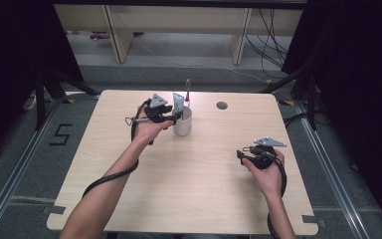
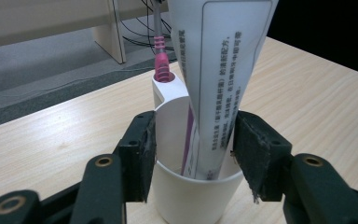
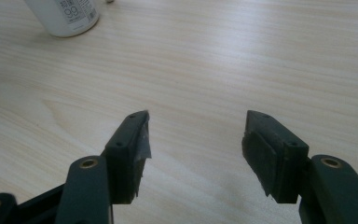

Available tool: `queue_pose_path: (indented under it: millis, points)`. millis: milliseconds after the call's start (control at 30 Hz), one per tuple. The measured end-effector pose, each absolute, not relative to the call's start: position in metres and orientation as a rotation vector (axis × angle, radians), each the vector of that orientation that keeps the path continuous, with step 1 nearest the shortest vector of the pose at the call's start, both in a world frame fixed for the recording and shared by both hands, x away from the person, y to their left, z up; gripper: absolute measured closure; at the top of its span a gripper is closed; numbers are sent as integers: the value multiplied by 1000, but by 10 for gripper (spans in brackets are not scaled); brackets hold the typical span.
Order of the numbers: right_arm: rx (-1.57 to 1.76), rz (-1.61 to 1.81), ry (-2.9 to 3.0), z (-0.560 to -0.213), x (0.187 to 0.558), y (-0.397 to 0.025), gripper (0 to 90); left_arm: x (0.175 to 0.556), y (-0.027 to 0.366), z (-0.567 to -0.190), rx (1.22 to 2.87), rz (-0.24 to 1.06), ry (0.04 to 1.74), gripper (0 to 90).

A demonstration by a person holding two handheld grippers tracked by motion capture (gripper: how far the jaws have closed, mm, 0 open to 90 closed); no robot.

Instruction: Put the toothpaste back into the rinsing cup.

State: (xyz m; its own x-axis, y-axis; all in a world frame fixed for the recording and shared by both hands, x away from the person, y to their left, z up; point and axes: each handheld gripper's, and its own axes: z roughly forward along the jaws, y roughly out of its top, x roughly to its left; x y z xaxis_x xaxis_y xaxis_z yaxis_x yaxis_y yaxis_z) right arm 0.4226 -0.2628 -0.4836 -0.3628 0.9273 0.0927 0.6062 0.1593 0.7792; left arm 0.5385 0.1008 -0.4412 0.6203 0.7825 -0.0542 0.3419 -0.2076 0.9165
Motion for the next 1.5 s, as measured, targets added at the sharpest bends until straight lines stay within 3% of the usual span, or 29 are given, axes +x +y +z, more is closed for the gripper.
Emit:
queue_pose_path:
  millis: [633, 1500]
  points:
    - [1435, 1058, 2035, -484, 423, -264, 414, 513, 131, -435, 1798, 513, 897, 407]
    - [1451, 1061, 2020, -483, 422, -264, 413, 459, 198, -449, 1761, 569, 934, 390]
